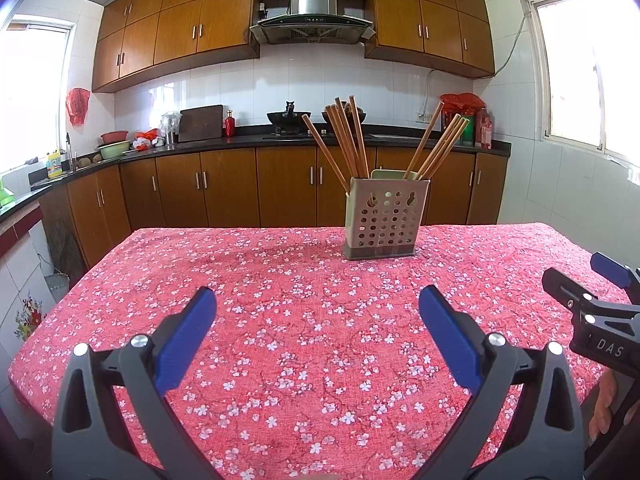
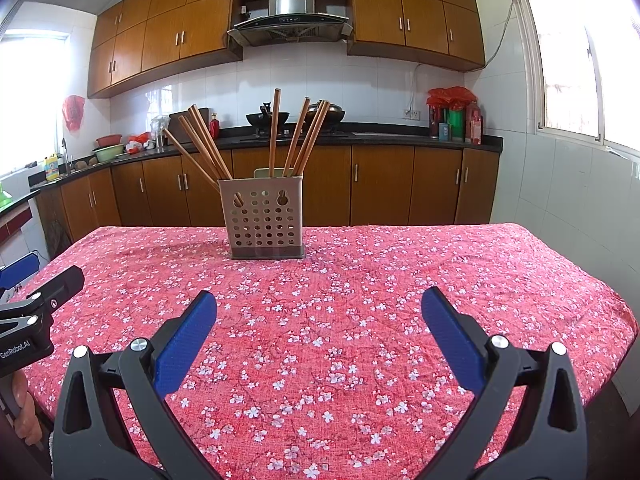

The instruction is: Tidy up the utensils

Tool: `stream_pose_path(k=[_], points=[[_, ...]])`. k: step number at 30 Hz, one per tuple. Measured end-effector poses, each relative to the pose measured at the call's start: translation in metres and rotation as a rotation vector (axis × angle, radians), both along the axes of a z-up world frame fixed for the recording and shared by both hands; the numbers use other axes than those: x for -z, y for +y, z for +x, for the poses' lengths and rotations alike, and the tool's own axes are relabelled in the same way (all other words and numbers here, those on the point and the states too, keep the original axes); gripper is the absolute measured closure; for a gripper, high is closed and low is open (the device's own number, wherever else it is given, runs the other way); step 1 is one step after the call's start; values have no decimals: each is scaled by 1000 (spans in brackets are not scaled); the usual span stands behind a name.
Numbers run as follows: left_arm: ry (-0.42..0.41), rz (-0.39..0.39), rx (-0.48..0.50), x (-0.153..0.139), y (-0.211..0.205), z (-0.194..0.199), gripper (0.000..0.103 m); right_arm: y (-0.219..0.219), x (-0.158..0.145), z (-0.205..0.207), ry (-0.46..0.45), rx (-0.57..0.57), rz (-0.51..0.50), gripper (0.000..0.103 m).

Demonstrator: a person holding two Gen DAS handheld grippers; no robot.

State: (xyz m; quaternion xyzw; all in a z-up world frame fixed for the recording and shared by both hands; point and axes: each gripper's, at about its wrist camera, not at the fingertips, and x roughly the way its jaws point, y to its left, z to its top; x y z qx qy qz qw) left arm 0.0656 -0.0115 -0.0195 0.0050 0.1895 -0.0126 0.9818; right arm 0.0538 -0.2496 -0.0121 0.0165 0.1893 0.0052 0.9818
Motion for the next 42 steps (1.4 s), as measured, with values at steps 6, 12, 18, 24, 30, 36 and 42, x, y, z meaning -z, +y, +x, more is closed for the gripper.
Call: stream_pose_path(k=[6, 12, 18, 24, 30, 36, 42], points=[[0, 0, 0, 0, -1, 0, 4, -1, 2, 1, 4, 2, 2, 2], [0, 0, -1, 0, -1, 0, 4, -2, 4, 1, 6, 3, 4, 2], [1, -1, -2, 0, -2, 0, 4, -2, 4, 1, 7, 2, 4, 2], [1, -1, -1, 0, -2, 0, 4, -3, 4, 1, 7, 3, 5, 2], [2, -2, -2, 0, -3, 0, 4, -4, 4, 1, 8, 3, 5, 2], [1, 0, -1, 0, -3, 0, 4, -4, 4, 1, 8, 1, 5, 2], [2, -2, -3, -1, -3, 0, 4, -3, 4, 1, 10, 5, 6, 2]])
